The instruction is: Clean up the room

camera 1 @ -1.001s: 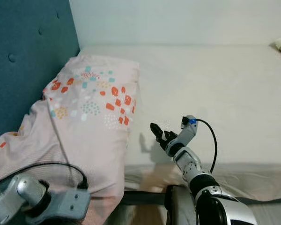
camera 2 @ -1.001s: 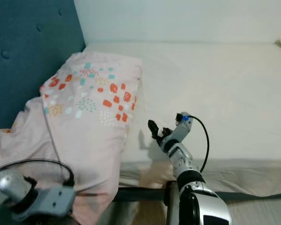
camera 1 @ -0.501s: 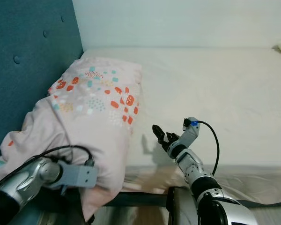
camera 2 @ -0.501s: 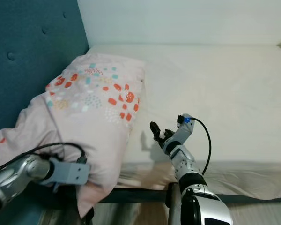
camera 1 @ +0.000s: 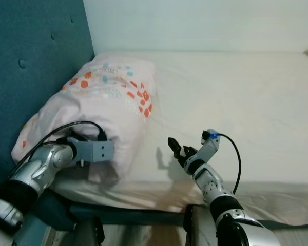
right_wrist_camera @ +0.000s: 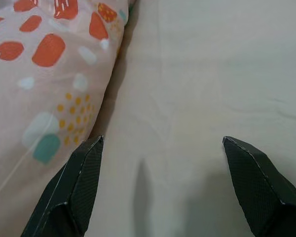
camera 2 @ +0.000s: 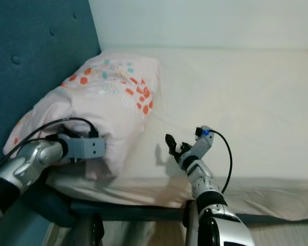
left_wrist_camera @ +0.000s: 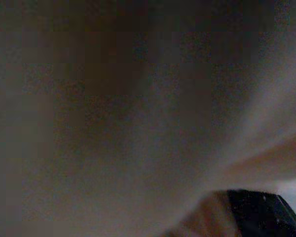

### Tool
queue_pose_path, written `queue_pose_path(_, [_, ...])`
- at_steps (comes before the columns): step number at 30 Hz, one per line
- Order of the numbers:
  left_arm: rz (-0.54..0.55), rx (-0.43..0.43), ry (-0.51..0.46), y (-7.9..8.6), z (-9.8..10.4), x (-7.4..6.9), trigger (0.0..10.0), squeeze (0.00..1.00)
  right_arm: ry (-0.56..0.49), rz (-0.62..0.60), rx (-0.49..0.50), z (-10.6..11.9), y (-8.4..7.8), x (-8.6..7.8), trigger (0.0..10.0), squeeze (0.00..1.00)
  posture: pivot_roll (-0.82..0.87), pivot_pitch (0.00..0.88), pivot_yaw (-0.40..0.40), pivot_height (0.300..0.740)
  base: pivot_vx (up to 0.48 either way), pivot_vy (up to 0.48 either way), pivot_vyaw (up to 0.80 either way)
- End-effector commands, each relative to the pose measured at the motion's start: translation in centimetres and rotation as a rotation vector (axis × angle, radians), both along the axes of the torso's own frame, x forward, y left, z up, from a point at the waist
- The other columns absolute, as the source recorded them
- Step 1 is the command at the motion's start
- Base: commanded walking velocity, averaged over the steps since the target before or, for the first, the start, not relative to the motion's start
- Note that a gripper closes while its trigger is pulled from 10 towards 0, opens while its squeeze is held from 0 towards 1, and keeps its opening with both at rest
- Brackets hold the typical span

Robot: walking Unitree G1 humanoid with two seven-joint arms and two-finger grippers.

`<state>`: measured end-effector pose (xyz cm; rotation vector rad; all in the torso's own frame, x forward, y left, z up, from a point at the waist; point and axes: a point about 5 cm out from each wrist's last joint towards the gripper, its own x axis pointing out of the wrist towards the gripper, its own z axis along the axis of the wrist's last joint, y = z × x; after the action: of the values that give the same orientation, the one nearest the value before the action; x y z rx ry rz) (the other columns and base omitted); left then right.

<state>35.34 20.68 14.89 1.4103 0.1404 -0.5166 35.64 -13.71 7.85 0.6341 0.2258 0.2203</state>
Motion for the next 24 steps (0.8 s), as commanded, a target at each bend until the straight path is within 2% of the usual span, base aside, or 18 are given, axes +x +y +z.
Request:
queue_pose_path(1, [-0.003, -0.001, -0.031, -0.5, 0.2, 0.4, 10.0, 0.00, 0.007, -0.006, 0.005, -0.2, 0.0, -0.1, 10.0, 0.00, 0.10, 0.072, -0.021, 0.445, 0.000, 0.000, 0.00])
queue_pose_path(4, [-0.044, -0.023, -0.040, -2.3, -0.4, 0.6, 10.0, 0.00, 0.006, -0.010, 0.005, -0.2, -0.1, -0.2, 10.0, 0.00, 0.09, 0.075, -0.018, 0.445, 0.000, 0.000, 0.00])
queue_pose_path(7, [-0.060, -0.028, -0.047, -2.9, -0.7, 0.7, 10.0, 0.00, 0.006, -0.012, 0.005, -0.2, -0.2, -0.2, 10.0, 0.00, 0.09, 0.076, -0.018, 0.445, 0.000, 0.000, 0.00])
queue_pose_path(8, [-0.087, -0.029, -0.071, -4.1, -1.1, 1.0, 10.0, 0.00, 0.006, -0.017, 0.005, -0.2, -0.3, -0.2, 10.0, 0.00, 0.09, 0.077, -0.017, 0.445, 0.000, 0.000, 0.00])
queue_pose_path(11, [-0.087, -0.025, -0.085, -4.4, -1.2, 1.2, 10.0, 0.00, 0.006, -0.019, 0.005, -0.2, -0.4, -0.3, 10.0, 0.00, 0.08, 0.080, -0.018, 0.445, 0.000, 0.000, 0.00])
queue_pose_path(14, [-0.079, 0.002, -0.159, -5.3, -0.9, 2.4, 10.0, 0.00, 0.006, -0.025, 0.005, -0.3, -0.5, -0.3, 10.0, 0.00, 0.08, 0.084, -0.017, 0.445, 0.000, 0.000, 0.00])
queue_pose_path(16, [-0.078, 0.009, -0.180, -5.4, -0.6, 2.7, 10.0, 0.00, 0.006, -0.026, 0.005, -0.3, -0.5, -0.4, 10.0, 0.00, 0.08, 0.087, -0.018, 0.445, 0.000, 0.000, 0.00])
queue_pose_path(20, [-0.079, 0.052, -0.236, -5.8, 0.7, 3.6, 10.0, 0.00, 0.006, -0.029, 0.008, -0.4, -0.5, -0.4, 10.0, 0.00, 0.07, 0.092, -0.013, 0.445, 0.000, 0.000, 0.00])
queue_pose_path(21, [-0.068, 0.093, -0.276, -5.7, 1.8, 4.3, 10.0, 0.00, 0.007, -0.031, 0.009, -0.4, -0.5, -0.5, 10.0, 0.00, 0.07, 0.095, -0.012, 0.445, 0.000, 0.000, 0.00])
queue_pose_path(24, [-0.060, 0.120, -0.293, -5.3, 2.3, 4.6, 10.0, 0.00, 0.008, -0.033, 0.011, -0.4, -0.5, -0.5, 10.0, 0.00, 0.07, 0.098, -0.010, 0.445, 0.000, 0.000, 0.00])
